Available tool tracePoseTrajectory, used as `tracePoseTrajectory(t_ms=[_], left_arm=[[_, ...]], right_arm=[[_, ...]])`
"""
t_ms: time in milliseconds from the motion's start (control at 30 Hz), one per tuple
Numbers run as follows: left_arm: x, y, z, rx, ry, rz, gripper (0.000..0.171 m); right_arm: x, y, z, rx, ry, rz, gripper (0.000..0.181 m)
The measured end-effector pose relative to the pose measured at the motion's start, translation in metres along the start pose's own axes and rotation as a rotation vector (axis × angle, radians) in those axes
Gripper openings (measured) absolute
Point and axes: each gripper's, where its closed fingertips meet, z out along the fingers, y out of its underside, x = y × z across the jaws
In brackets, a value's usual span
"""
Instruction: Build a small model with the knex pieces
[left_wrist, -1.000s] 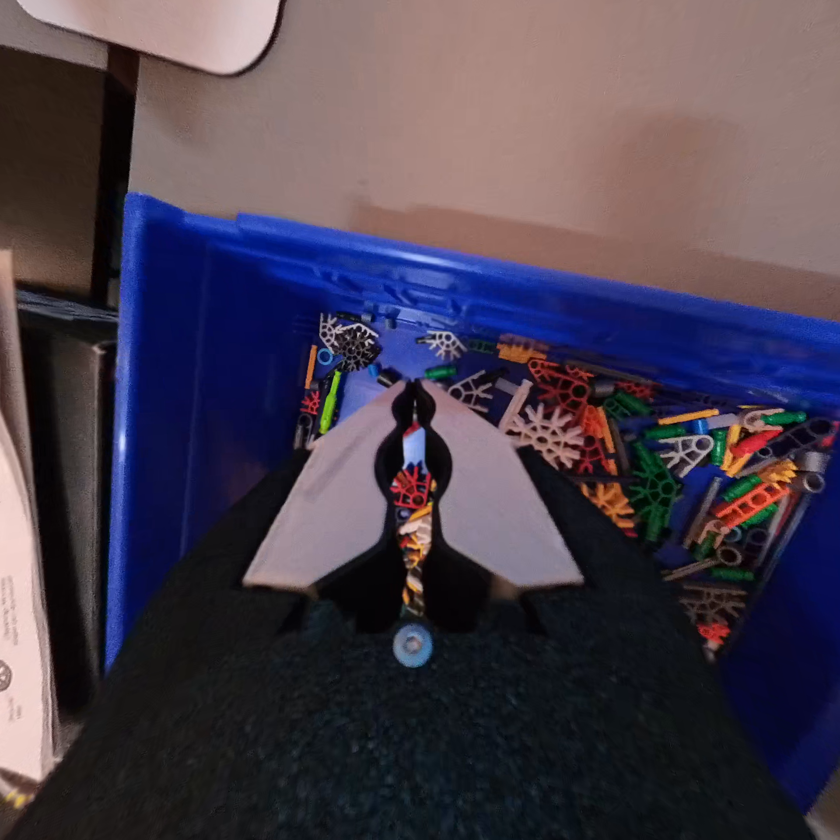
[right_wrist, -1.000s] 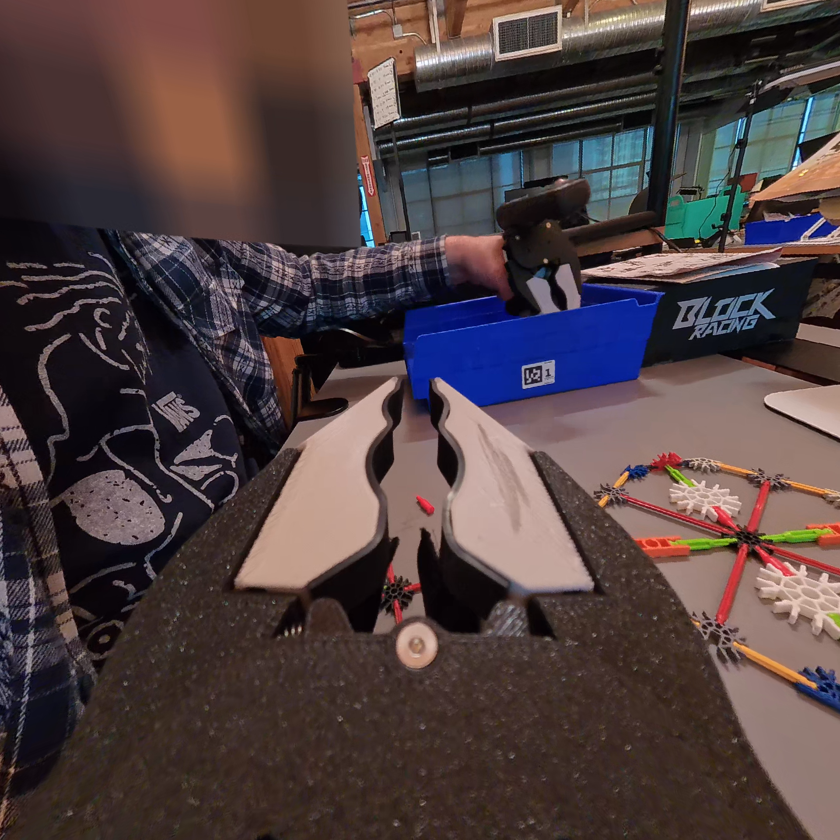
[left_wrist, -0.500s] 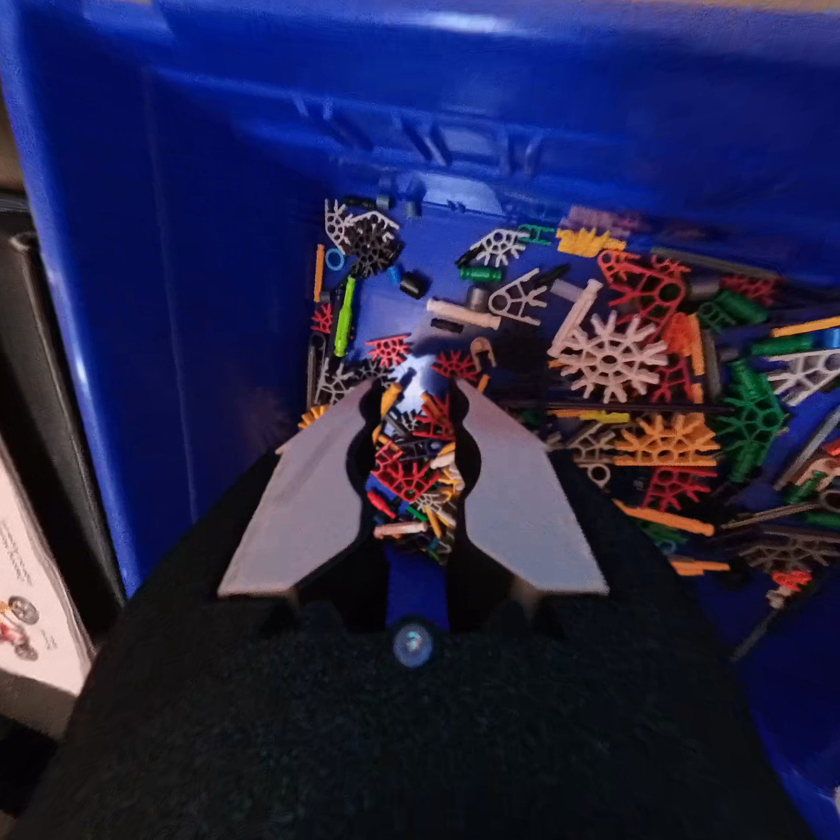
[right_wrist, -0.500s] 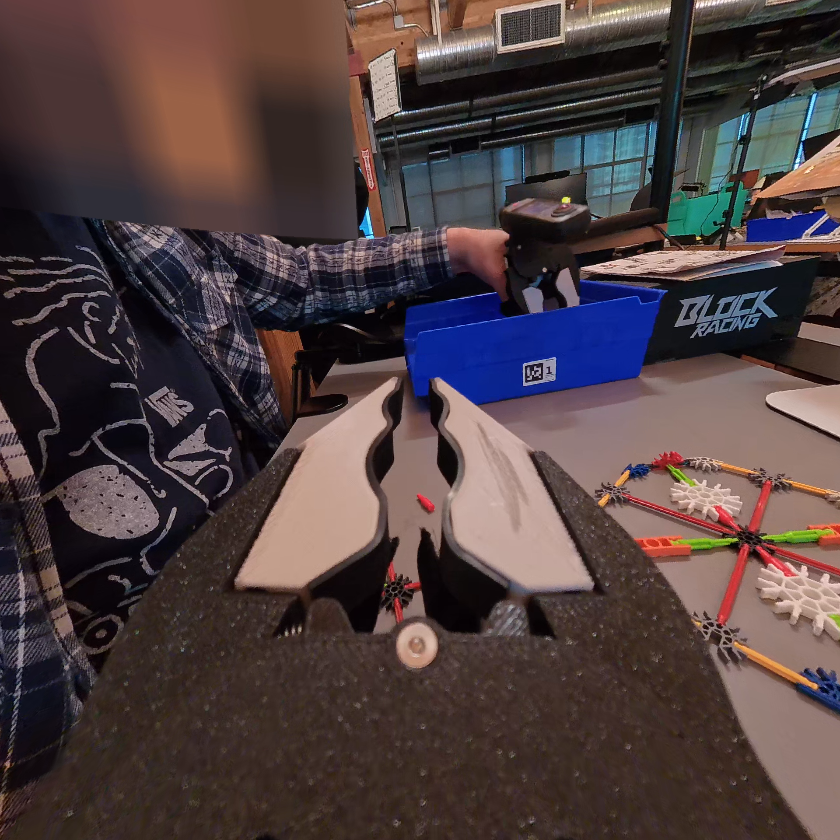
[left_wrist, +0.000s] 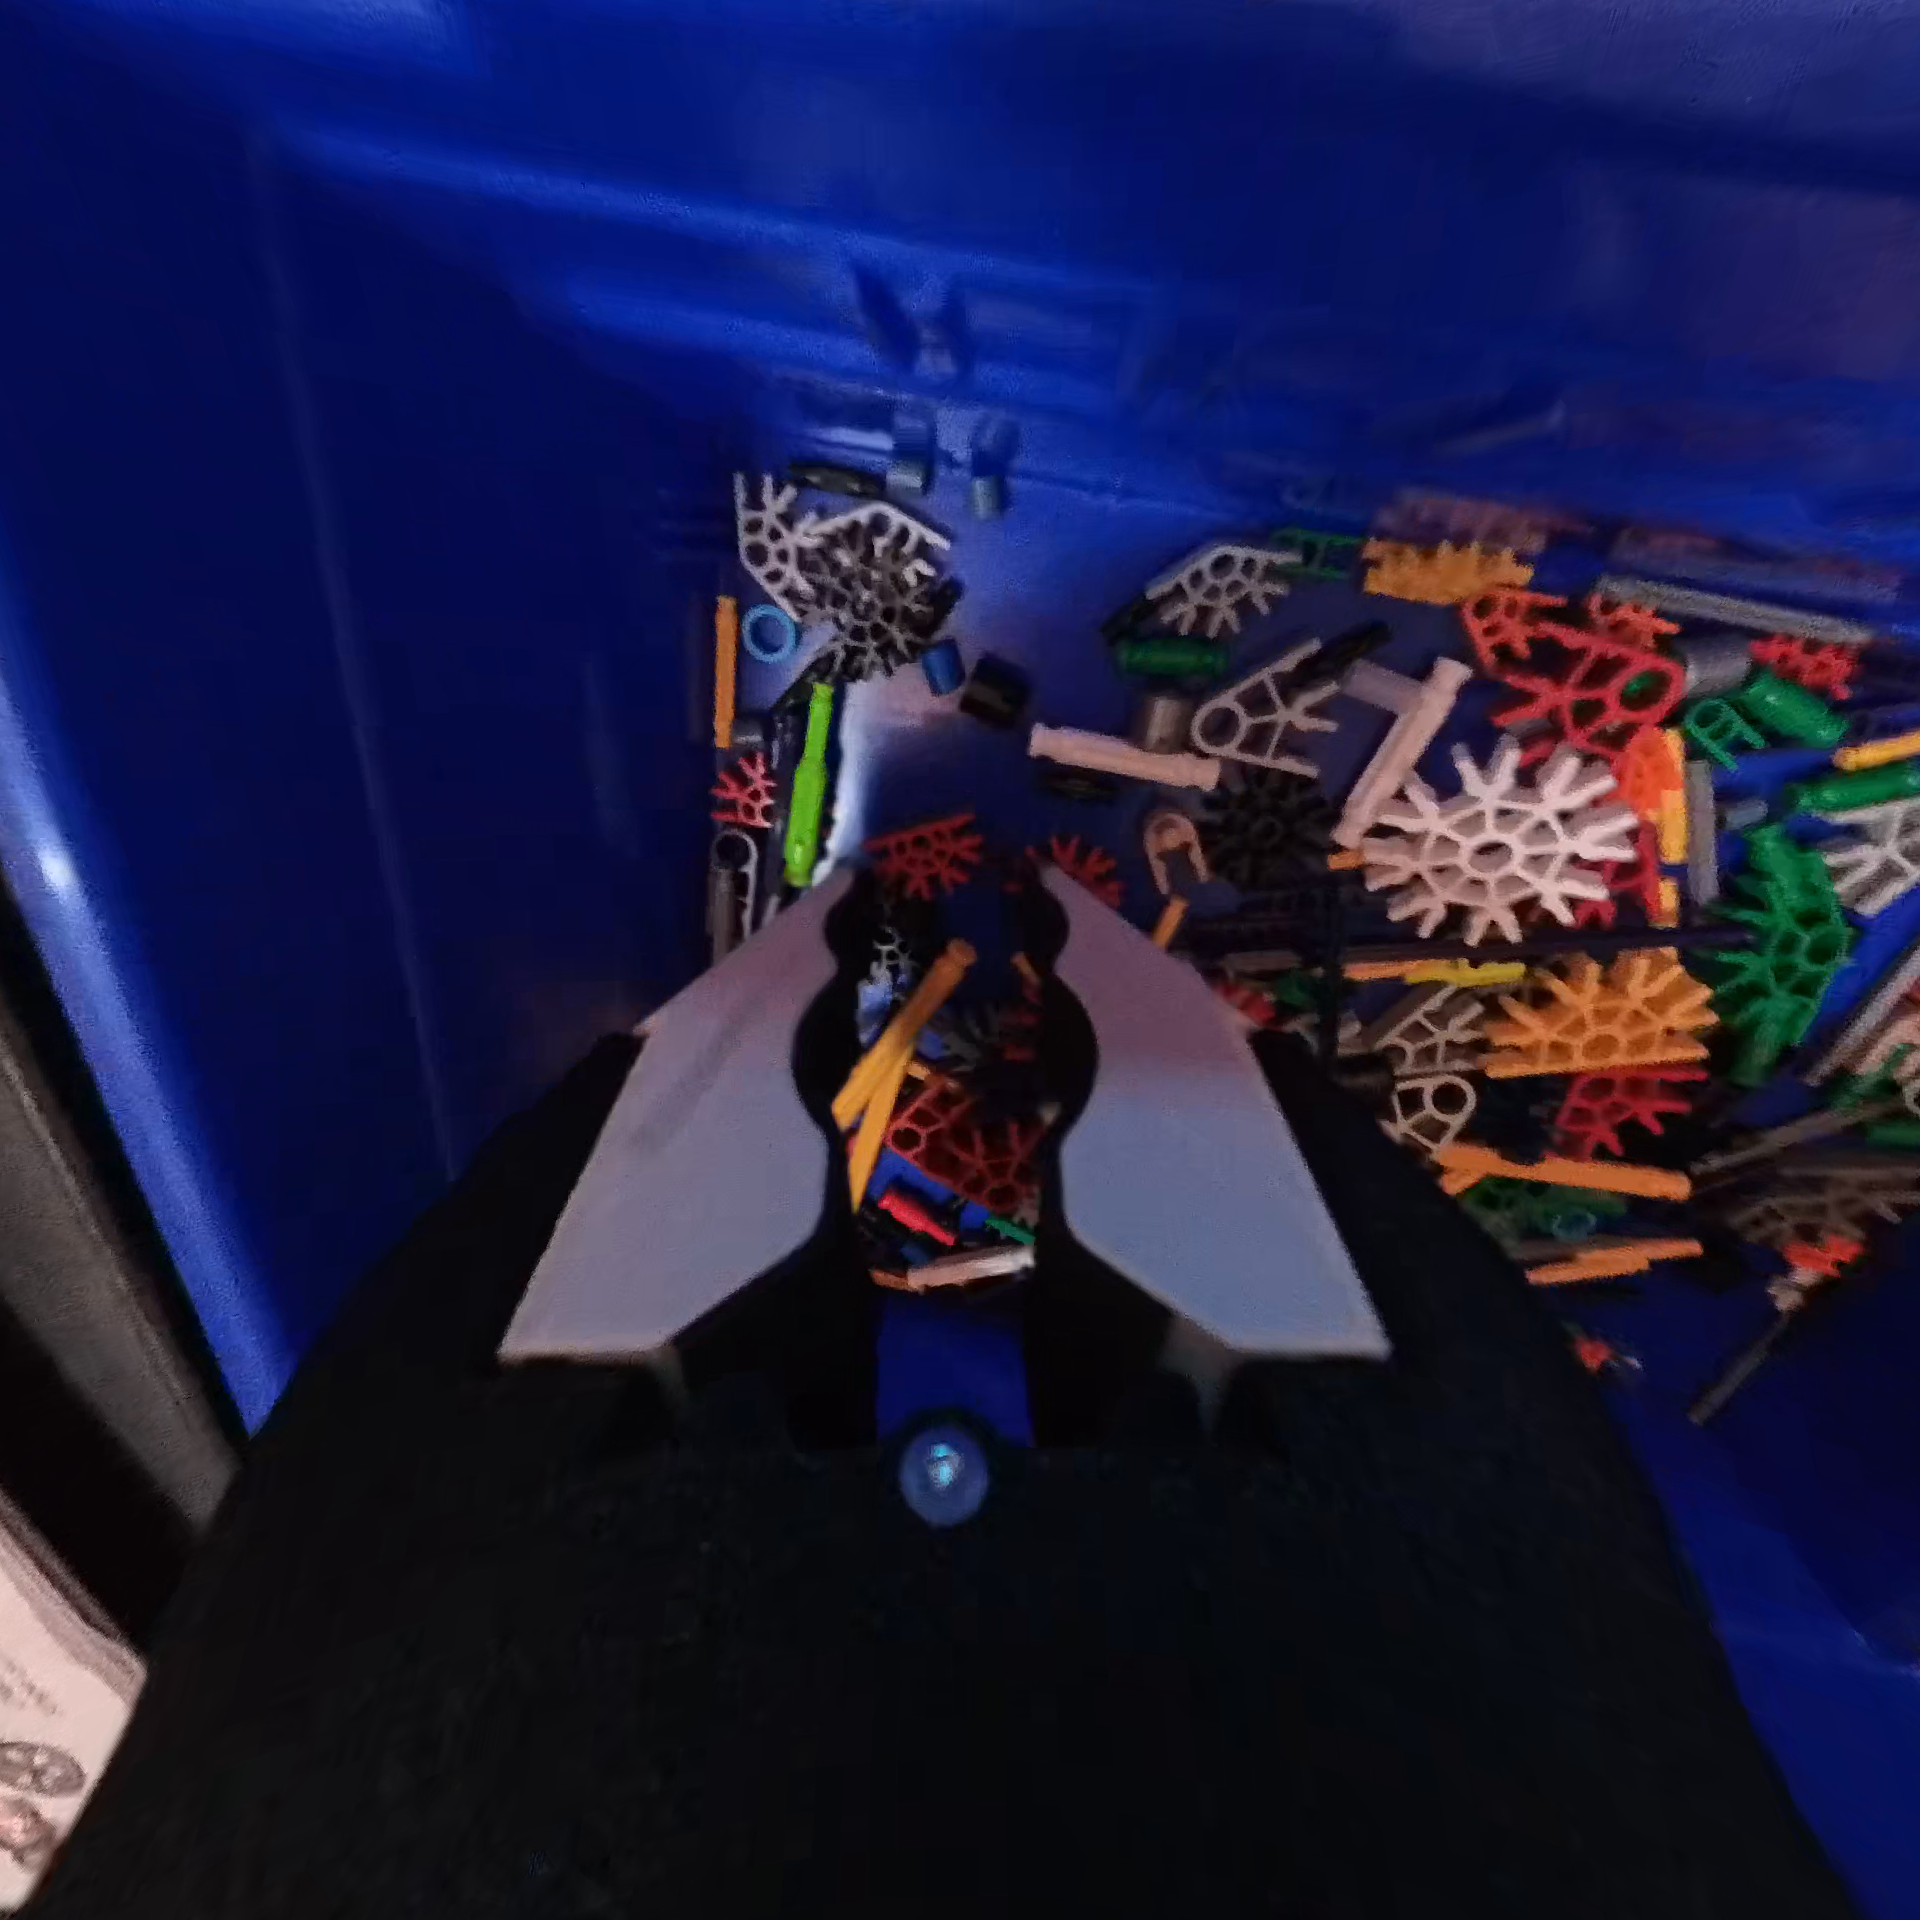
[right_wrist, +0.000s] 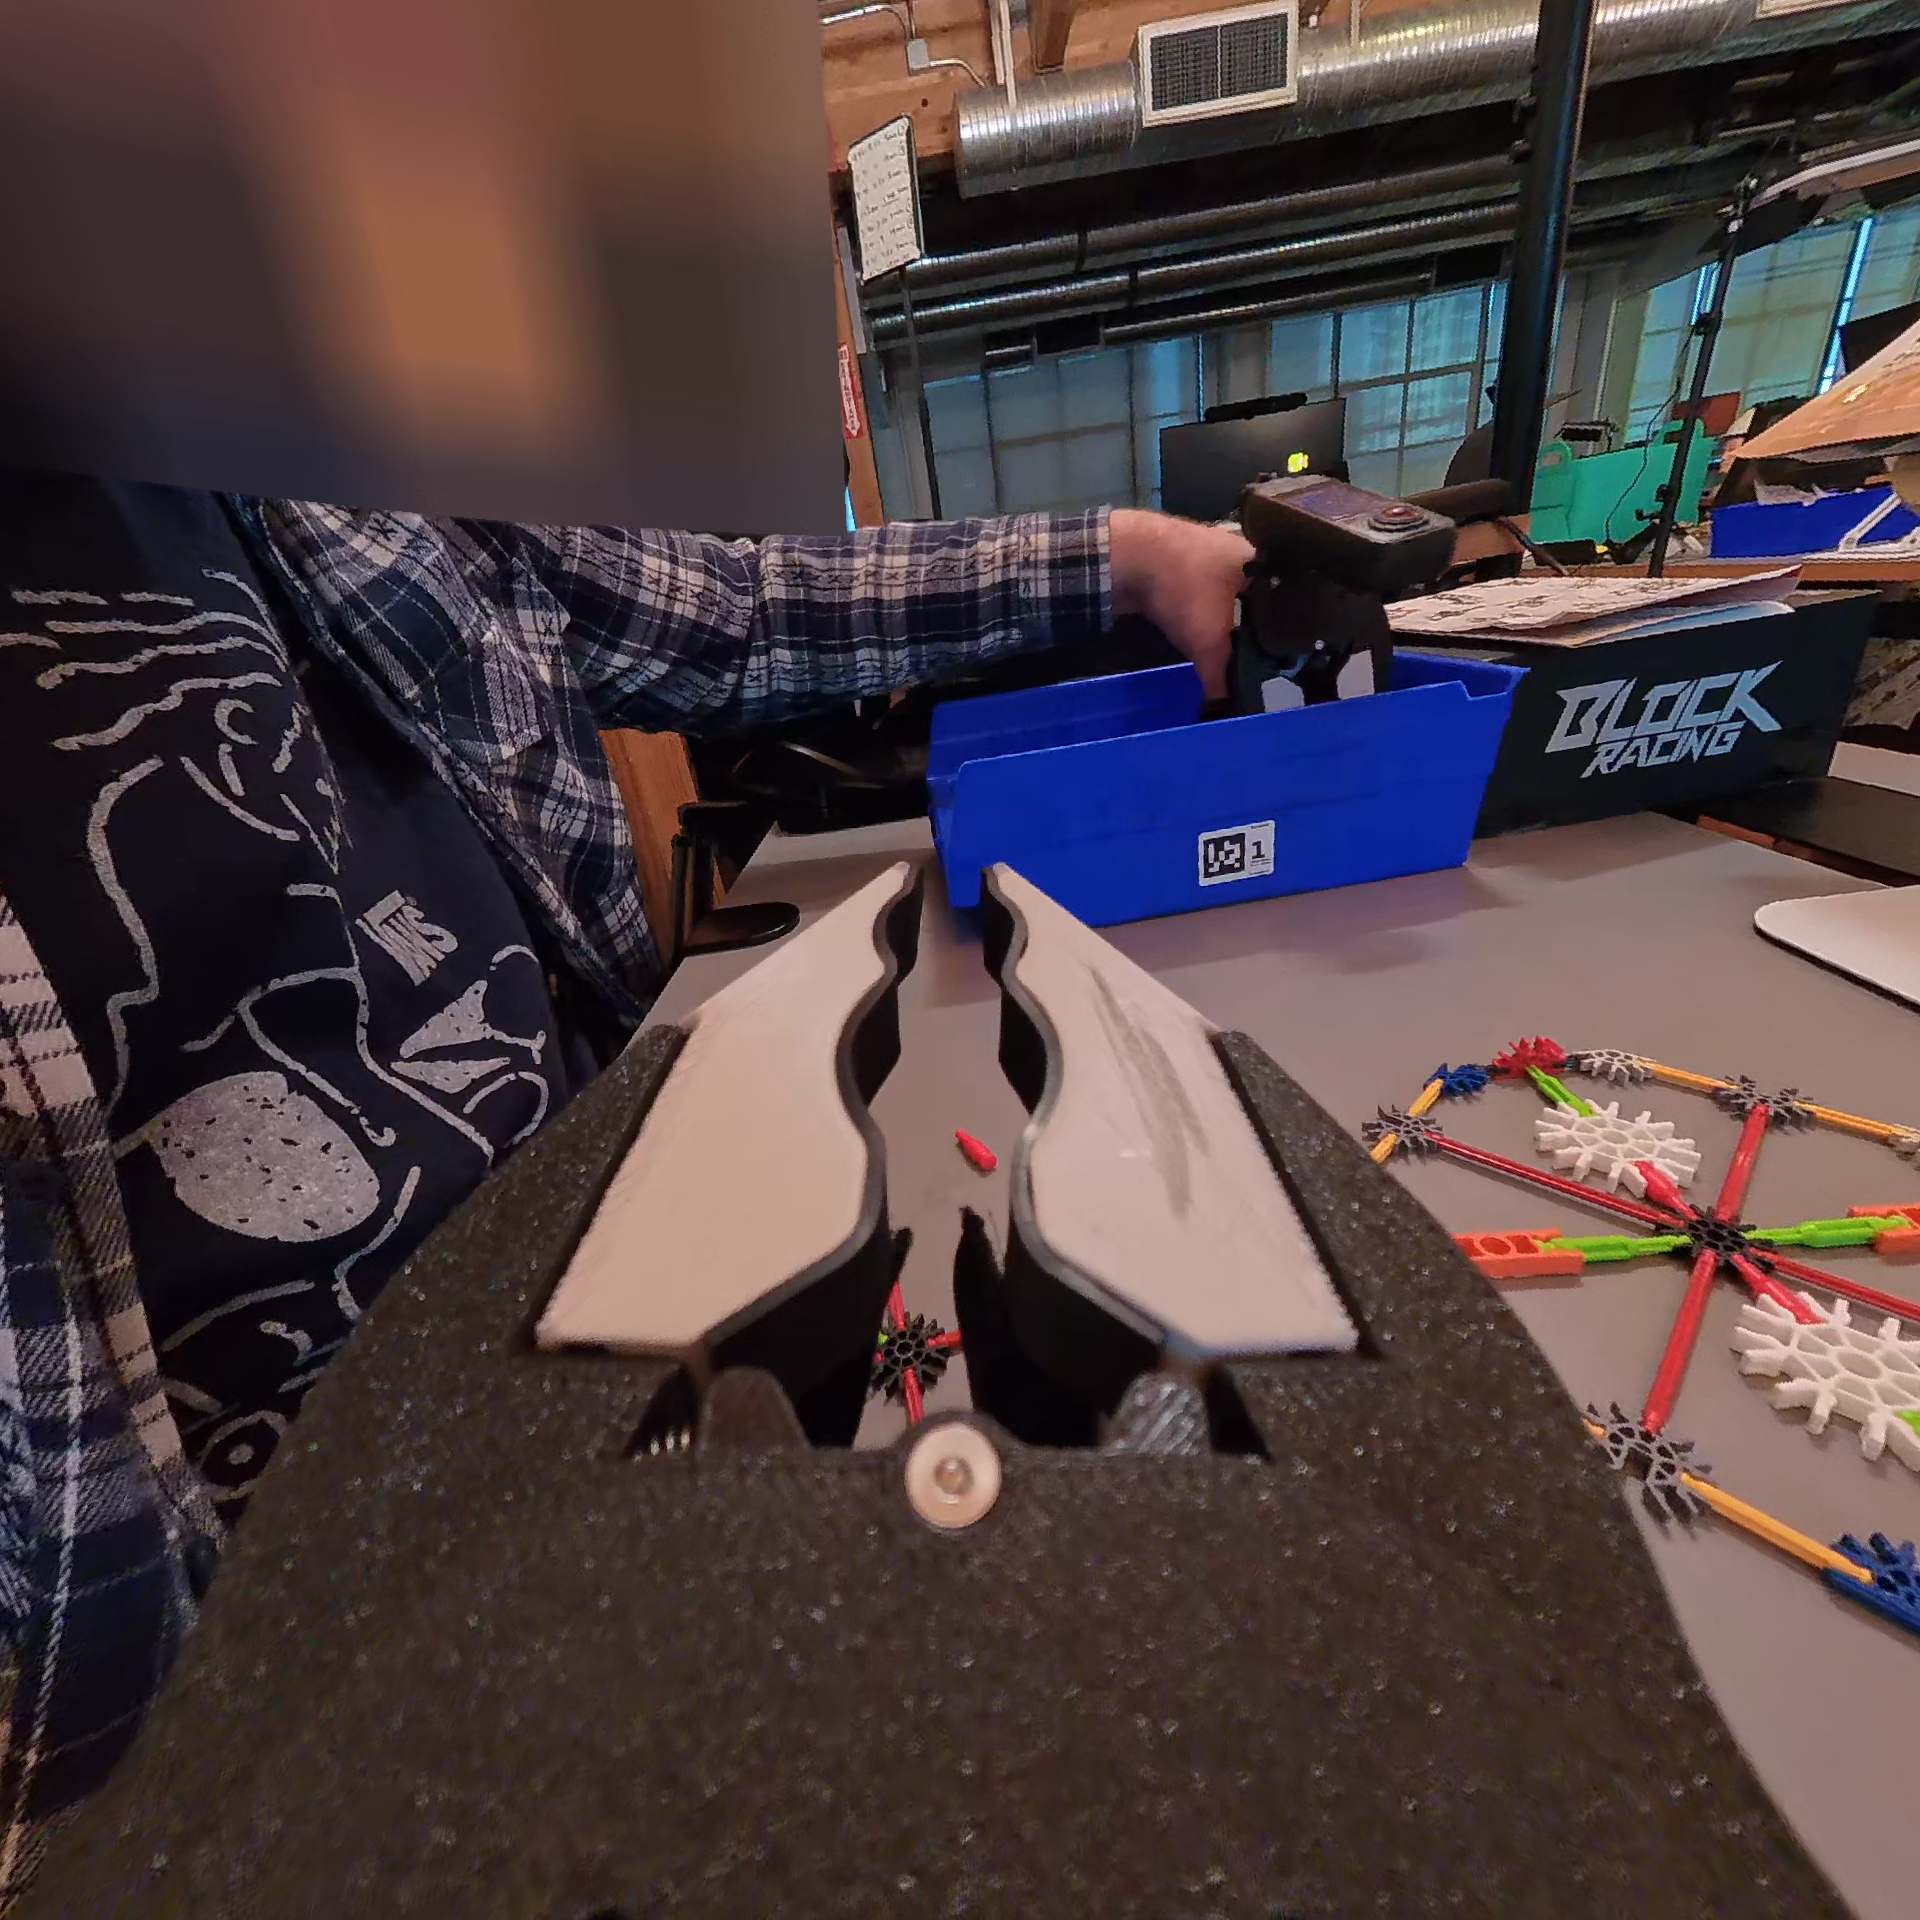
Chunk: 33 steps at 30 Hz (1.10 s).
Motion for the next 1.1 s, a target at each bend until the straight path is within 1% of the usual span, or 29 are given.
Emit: tracePoseTrajectory(t_ms=[33, 100, 133, 233, 367, 433, 467, 500, 633, 833, 900, 967, 1033, 1100], left_arm=[[0.004, 0.002, -0.001, -0.007, 0.041, 0.018, 0.033], [0.009, 0.001, -0.006, 0.015, 0.096, 0.018, 0.034], [0.008, -0.001, -0.008, 0.03, 0.099, 0.024, 0.034], [0.006, -0.007, -0.01, 0.054, 0.081, 0.058, 0.031], [-0.005, -0.003, -0.002, 0.002, 0.001, 0.124, 0.027], [-0.004, 0.001, 0.003, -0.019, 0.012, 0.131, 0.027], [0.0, 0.0, 0.005, -0.009, 0.039, 0.129, 0.023], [0.001, -0.003, 0.005, 0.01, 0.042, 0.138, 0.026], [0.004, -0.003, 0.005, 0.021, 0.055, 0.144, 0.022], [0.003, -0.001, 0.003, 0.043, 0.032, 0.143, 0.021], [0.005, -0.002, -0.004, 0.057, 0.019, 0.137, 0.022], [0.006, -0.008, -0.022, 0.095, -0.021, 0.146, 0.021], [0.014, -0.024, -0.049, 0.162, -0.058, 0.149, 0.021], [0.032, -0.046, -0.08, 0.233, -0.083, 0.183, 0.022]], right_arm=[[0.0, 0.0, 0.0, 0.001, 0.0, 0.0, 0.01], [0.0, 0.0, 0.0, 0.002, -0.001, 0.0, 0.01], [0.0, 0.0, 0.0, 0.002, -0.001, 0.001, 0.01], [0.0, -0.001, 0.0, 0.003, -0.003, 0.003, 0.01], [0.0, 0.0, 0.0, 0.002, -0.005, 0.005, 0.01], [0.0, 0.0, 0.0, 0.003, -0.003, 0.005, 0.01], [0.0, 0.0, 0.0, 0.004, -0.004, 0.005, 0.01], [0.0, -0.001, 0.0, 0.004, -0.003, 0.004, 0.01], [0.0, -0.001, 0.0, 0.005, -0.003, 0.005, 0.01], [0.0, -0.002, 0.0, 0.006, -0.004, 0.0, 0.01], [-0.001, -0.002, 0.001, 0.006, -0.005, -0.002, 0.01], [-0.001, -0.002, 0.001, 0.006, -0.007, -0.003, 0.01], [-0.002, -0.003, 0.001, 0.006, -0.008, -0.005, 0.01], [-0.002, -0.003, 0.001, 0.007, -0.01, -0.006, 0.01]])
